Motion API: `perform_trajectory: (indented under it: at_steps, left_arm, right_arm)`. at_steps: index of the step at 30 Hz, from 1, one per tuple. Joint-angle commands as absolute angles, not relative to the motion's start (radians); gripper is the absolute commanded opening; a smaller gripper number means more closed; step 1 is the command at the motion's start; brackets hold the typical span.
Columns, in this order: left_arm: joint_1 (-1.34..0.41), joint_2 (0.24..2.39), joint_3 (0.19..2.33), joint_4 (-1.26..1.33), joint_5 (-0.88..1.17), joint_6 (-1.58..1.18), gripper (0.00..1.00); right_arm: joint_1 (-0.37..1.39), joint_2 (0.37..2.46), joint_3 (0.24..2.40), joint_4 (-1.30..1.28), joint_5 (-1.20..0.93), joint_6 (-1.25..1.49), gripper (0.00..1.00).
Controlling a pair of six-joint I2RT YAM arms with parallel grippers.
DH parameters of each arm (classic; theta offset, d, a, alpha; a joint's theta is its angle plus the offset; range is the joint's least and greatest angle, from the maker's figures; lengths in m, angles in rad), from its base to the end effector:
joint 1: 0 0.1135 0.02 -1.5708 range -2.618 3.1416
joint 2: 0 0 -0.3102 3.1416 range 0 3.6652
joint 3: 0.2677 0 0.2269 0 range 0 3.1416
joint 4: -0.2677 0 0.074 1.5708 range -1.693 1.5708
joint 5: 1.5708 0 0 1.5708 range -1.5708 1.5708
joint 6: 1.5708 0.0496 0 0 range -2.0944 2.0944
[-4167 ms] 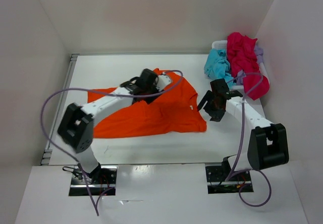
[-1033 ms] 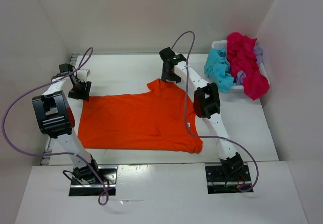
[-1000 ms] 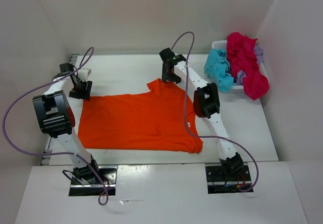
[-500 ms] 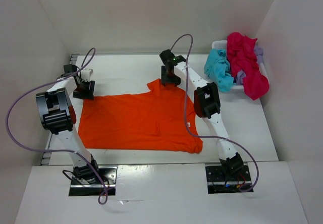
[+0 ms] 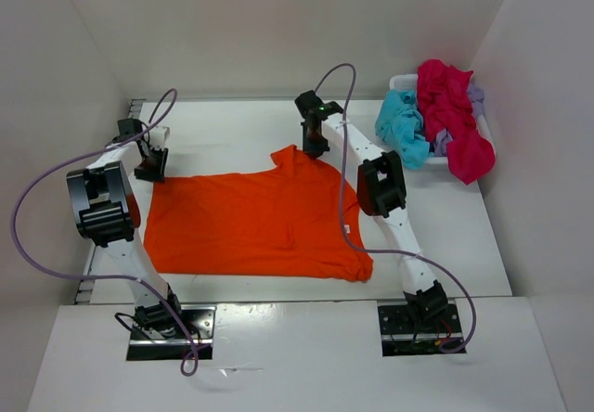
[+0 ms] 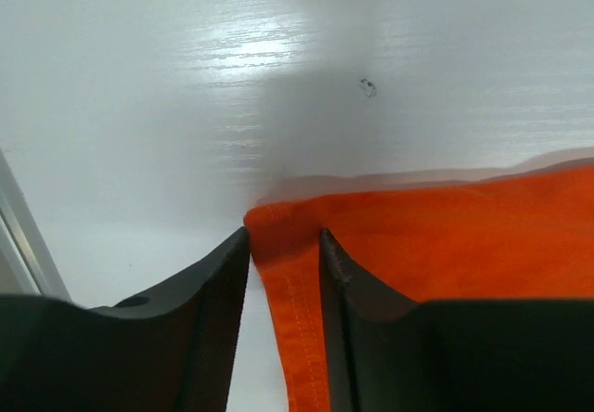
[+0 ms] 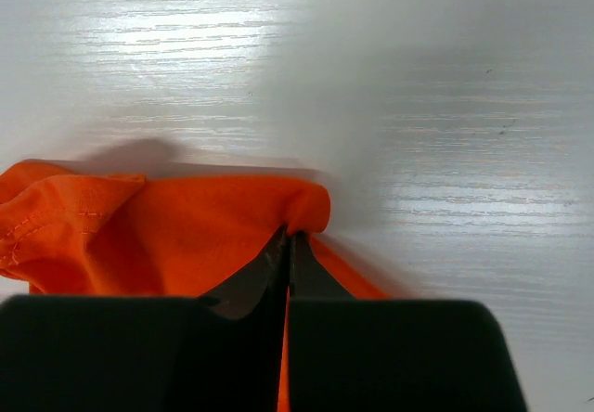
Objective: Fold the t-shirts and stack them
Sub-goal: Grap the side of the flattened tshirt furthest away from the robot with both arms, then fold the other side of the tshirt into a rectangle
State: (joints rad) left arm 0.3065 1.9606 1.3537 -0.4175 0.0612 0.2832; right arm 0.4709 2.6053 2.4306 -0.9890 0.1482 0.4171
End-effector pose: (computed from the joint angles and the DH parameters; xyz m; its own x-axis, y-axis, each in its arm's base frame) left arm 0.3976 0.1226 0.2194 -0.8578 0.0211 -0.5135 -0.0324 0.9949 0.0950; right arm 0.5035 0.2481 0.1801 -0.9088 -0.0131 -0.4169 -0.0311 0.9989 0.0364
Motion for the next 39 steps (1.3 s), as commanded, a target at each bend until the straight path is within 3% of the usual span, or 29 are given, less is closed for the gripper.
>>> perform_trajectory:
  at_steps: [1,2,6,15,23,27,28,33,39]
  left_arm:
    - [0.301,1.962,1.341,-0.397,0.090,0.288,0.41]
    - [0.301,1.971,1.341,-0.397,0.116,0.299,0.26]
    - [0.301,1.947,1.316,-0.407,0.126,0.324,0.00]
    - [0.301,1.704,1.188,-0.445,0.135,0.485,0.00]
    - [0.301,1.586,1.065,-0.597,0.158,0.574,0.00]
    - [0.301,1.556,0.994,-0.621,0.147,0.598,0.00]
    - [0.301,1.555,0.983,-0.621,0.147,0.598,0.00]
    - [0.291,1.536,0.943,-0.630,0.123,0.618,0.00]
    - [0.291,1.536,0.943,-0.630,0.112,0.627,0.00]
  right_arm:
    - [0.476,2.566,2.401,-1.006,0.089,0.410,0.00]
    - [0.466,2.557,2.401,-1.006,0.089,0.410,0.00]
    - [0.466,2.476,2.332,-0.982,0.078,0.400,0.00]
    - [0.500,2.047,1.697,-0.743,0.066,0.434,0.00]
    - [0.633,1.853,1.405,-0.684,0.075,0.570,0.00]
    - [0.657,1.783,1.255,-0.684,0.015,0.624,0.16]
    - [0.667,1.770,1.234,-0.695,0.015,0.624,0.24]
    - [0.678,1.674,1.170,-0.730,0.029,0.647,0.38]
    - [0.631,1.658,1.330,-0.709,0.080,0.589,0.48]
